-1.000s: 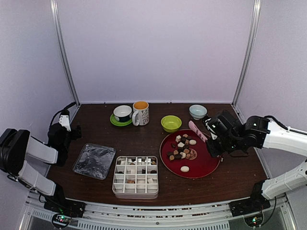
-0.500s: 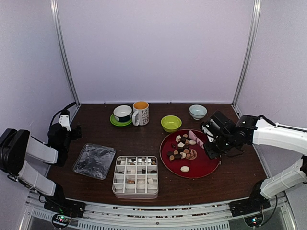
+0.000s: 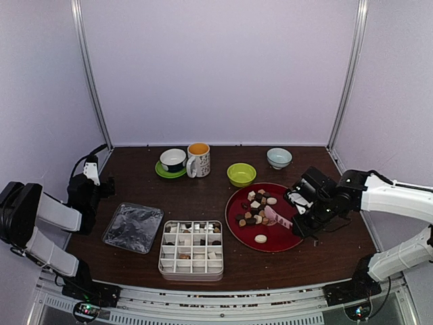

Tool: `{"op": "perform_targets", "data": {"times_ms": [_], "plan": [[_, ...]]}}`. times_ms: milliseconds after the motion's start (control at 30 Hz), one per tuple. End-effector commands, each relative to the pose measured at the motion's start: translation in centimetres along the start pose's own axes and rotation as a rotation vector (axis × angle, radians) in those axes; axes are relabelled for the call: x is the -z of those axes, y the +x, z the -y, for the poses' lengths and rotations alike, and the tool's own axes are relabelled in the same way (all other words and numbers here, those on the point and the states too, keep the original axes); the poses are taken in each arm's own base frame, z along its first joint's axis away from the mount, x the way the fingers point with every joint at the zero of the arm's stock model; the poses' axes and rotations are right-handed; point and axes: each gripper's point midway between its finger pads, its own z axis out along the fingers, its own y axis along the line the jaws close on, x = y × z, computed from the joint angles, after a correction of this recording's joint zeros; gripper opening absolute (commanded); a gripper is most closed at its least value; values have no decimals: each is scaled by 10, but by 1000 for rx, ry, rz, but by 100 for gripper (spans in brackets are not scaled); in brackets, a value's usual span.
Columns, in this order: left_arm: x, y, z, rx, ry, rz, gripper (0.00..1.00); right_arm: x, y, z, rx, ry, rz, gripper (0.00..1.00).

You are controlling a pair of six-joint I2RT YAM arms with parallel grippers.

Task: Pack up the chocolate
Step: Pick up the fake chocolate from the plate.

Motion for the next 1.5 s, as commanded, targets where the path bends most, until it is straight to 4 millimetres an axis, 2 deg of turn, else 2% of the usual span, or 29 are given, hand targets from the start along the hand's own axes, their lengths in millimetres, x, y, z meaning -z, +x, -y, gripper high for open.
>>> {"op": "perform_targets", "data": {"times_ms": [0,367,533,1000,1267,1467], "plan": [[-3,-13,-3,4,-8,44,98,12,8,2,4,-10,-15,11],[-3,-13,-3,3,-9,44,98,19,22,-2,9,-44,-61,12],[-3,-13,-3,3,-7,44,98,16,29,-5,4,-68,-98,13],[-3,-13,-3,4,-9,45,98,16,26,-7,17,-73,-102,21],[-3,-13,-3,3,-8,44,98,12,35,-11,13,-90,-157,21],[-3,-13,-3,3,-8,44,98,17,32,-10,6,-90,-134,28]]}}
